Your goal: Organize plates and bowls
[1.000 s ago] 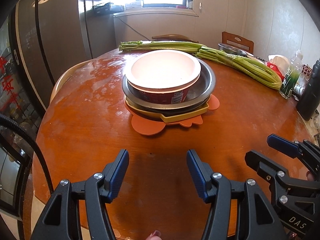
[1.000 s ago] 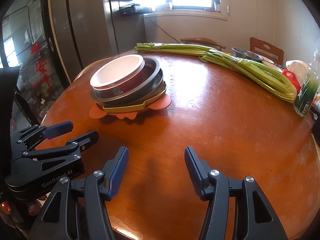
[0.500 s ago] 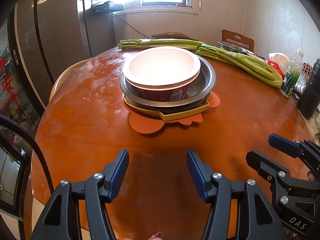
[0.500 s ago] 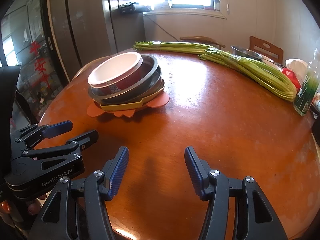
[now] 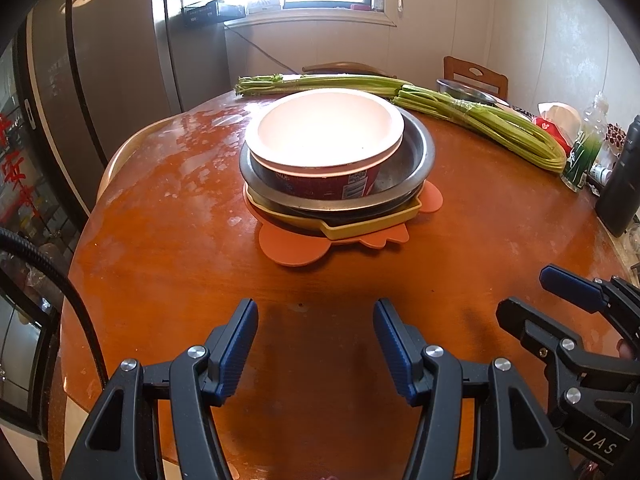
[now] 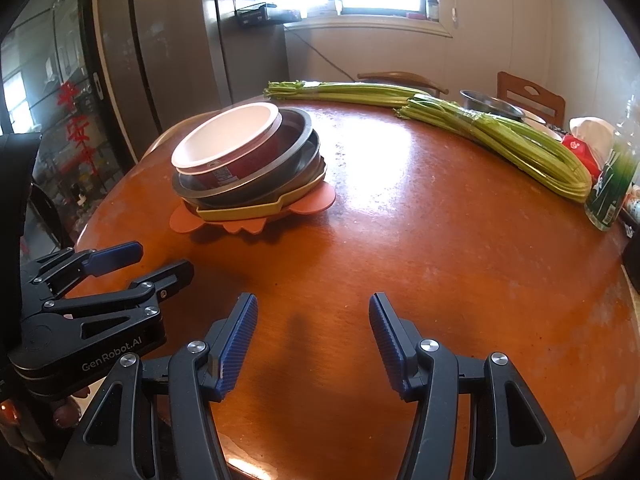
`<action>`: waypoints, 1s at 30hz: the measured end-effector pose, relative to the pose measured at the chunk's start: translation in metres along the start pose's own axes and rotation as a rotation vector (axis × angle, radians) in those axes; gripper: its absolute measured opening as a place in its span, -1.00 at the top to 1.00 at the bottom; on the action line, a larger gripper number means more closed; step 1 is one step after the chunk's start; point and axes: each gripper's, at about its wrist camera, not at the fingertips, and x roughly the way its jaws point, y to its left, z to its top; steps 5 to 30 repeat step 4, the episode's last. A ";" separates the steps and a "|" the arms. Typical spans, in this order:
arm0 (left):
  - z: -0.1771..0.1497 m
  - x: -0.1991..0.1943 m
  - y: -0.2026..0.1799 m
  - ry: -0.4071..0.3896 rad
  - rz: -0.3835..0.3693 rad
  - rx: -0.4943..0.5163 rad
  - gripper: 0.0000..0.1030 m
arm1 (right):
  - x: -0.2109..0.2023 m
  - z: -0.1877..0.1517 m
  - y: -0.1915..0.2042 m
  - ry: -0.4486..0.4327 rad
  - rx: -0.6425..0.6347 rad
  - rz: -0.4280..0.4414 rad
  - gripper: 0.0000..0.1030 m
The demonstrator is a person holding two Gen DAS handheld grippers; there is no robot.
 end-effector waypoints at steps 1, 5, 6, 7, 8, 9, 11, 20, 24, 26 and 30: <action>0.000 0.001 0.000 0.005 -0.002 0.003 -0.15 | 0.000 0.000 0.000 0.000 -0.001 0.001 -0.16; 0.003 0.006 0.008 0.020 -0.005 0.001 -0.15 | 0.002 0.004 -0.009 0.001 0.006 -0.002 -0.16; 0.003 0.006 0.008 0.020 -0.005 0.001 -0.15 | 0.002 0.004 -0.009 0.001 0.006 -0.002 -0.16; 0.003 0.006 0.008 0.020 -0.005 0.001 -0.15 | 0.002 0.004 -0.009 0.001 0.006 -0.002 -0.16; 0.003 0.006 0.008 0.020 -0.005 0.001 -0.15 | 0.002 0.004 -0.009 0.001 0.006 -0.002 -0.16; 0.003 0.006 0.008 0.020 -0.005 0.001 -0.15 | 0.002 0.004 -0.009 0.001 0.006 -0.002 -0.16; 0.003 0.006 0.008 0.020 -0.005 0.001 -0.15 | 0.002 0.004 -0.009 0.001 0.006 -0.002 -0.16; 0.003 0.006 0.008 0.020 -0.005 0.001 -0.15 | 0.002 0.004 -0.009 0.001 0.006 -0.002 -0.16; 0.003 0.006 0.008 0.020 -0.005 0.001 -0.15 | 0.002 0.004 -0.009 0.001 0.006 -0.002 -0.16; 0.003 0.006 0.008 0.020 -0.005 0.001 -0.15 | 0.002 0.004 -0.009 0.001 0.006 -0.002 -0.16; 0.003 0.006 0.008 0.020 -0.005 0.001 -0.15 | 0.002 0.004 -0.009 0.001 0.006 -0.002 -0.16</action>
